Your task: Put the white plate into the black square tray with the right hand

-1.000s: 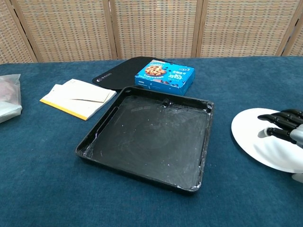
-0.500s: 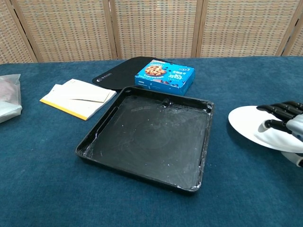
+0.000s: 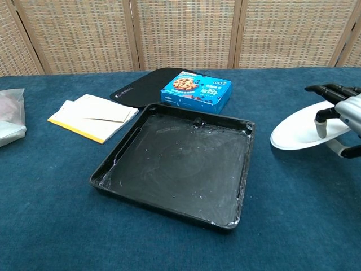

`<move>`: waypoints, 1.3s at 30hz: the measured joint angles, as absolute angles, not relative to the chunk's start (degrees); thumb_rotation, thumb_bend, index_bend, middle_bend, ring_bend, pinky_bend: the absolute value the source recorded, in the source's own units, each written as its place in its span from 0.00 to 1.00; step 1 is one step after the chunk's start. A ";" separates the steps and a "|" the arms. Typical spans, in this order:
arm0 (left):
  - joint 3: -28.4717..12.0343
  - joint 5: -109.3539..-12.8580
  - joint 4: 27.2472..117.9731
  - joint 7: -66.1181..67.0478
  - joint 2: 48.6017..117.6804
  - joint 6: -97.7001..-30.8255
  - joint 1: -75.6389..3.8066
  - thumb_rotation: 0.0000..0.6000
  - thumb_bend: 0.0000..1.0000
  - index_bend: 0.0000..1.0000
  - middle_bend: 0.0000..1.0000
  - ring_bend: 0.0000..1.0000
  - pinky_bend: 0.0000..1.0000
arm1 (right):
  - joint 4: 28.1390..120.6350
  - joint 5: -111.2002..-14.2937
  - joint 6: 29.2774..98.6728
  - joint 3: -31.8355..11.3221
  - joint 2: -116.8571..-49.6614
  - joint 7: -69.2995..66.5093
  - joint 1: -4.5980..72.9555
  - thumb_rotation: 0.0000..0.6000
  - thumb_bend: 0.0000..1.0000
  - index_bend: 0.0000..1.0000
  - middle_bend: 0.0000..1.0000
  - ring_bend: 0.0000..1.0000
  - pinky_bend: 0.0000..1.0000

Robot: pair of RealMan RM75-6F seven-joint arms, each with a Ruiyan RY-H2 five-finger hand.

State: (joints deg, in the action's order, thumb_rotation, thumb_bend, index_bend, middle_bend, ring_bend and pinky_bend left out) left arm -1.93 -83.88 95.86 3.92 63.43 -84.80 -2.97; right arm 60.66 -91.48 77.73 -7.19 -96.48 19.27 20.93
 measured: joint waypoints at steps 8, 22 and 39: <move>-1.84 -83.85 95.88 3.93 63.41 -84.70 -3.00 1.00 0.00 0.00 0.00 0.00 0.00 | 59.94 -92.74 81.65 -6.85 -96.10 18.02 20.83 1.00 0.49 0.70 0.06 0.00 0.18; -1.77 -83.89 95.95 3.52 63.20 -84.48 -3.16 1.00 0.00 0.00 0.00 0.00 0.00 | 73.38 -96.43 88.97 -8.16 -86.71 19.51 20.41 1.00 0.49 0.70 0.07 0.00 0.18; -2.91 -80.09 95.14 4.07 63.69 -80.92 -4.75 1.00 0.00 0.00 0.00 0.00 0.00 | 82.12 -99.14 75.20 -12.74 -85.39 7.75 36.56 1.00 0.49 0.70 0.08 0.00 0.19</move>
